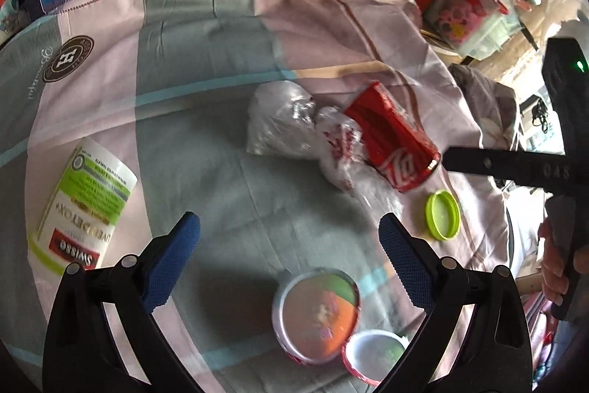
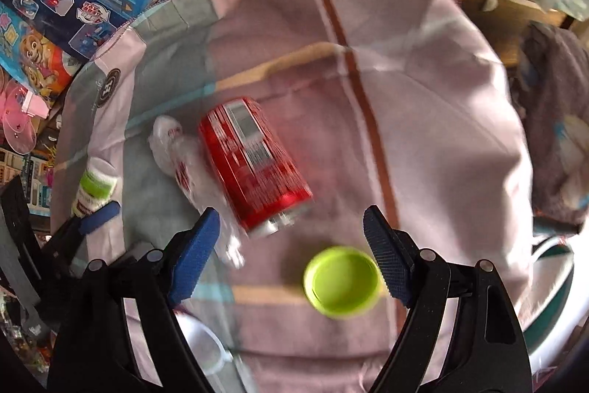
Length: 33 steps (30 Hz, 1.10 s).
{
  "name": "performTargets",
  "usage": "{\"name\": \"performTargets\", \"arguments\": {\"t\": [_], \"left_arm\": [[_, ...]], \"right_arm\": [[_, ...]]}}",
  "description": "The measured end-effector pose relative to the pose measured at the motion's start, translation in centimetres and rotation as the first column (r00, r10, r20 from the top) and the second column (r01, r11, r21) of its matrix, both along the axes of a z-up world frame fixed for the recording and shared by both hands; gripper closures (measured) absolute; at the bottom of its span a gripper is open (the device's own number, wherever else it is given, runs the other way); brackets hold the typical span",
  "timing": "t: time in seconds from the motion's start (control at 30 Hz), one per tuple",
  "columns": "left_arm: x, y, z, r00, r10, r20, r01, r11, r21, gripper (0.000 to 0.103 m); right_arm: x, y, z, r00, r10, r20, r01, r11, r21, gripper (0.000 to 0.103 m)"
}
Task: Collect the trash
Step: 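Grasp the red Coca-Cola can with the right gripper while the left grasps the plastic bag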
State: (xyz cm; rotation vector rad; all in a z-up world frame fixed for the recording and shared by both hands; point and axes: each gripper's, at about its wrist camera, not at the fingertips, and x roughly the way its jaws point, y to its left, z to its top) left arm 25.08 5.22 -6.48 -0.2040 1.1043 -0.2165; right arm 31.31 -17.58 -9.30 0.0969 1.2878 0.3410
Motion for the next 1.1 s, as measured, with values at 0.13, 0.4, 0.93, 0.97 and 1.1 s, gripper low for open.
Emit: {"name": "performTargets", "arguments": {"t": [0.13,0.4,0.93,0.97,1.1], "left_arm": [[0.8,0.4,-0.1,1.000,0.003,-0.003,-0.003,1.000,0.002,0.005],[1.5,0.2,-0.4,1.000,-0.001,-0.015,0.001,1.000,0.000,0.005],[4.8,-3.9,-1.1,1.000,-0.005,-0.023,0.005,1.000,0.023,0.005],[5.3,-4.5,-1.3,1.000,0.003,-0.031,-0.002,1.000,0.030,0.005],[6.4,-6.0,-1.9,0.999,0.027,-0.046,-0.023,0.996,0.081,0.006]], "right_arm": [[1.7,1.7,-0.8,0.999,0.040,-0.004,-0.040,0.999,-0.005,0.029],[3.4,3.4,-3.0,0.996,0.079,-0.039,-0.080,0.997,-0.003,0.044],[2.5,-3.6,-0.5,0.998,-0.055,0.037,0.053,0.997,0.054,0.046],[2.4,-3.8,-0.6,0.998,-0.059,0.037,0.057,0.997,0.056,0.046],[1.9,-5.0,-0.6,0.996,-0.076,0.039,0.073,0.995,0.068,0.046]]}}
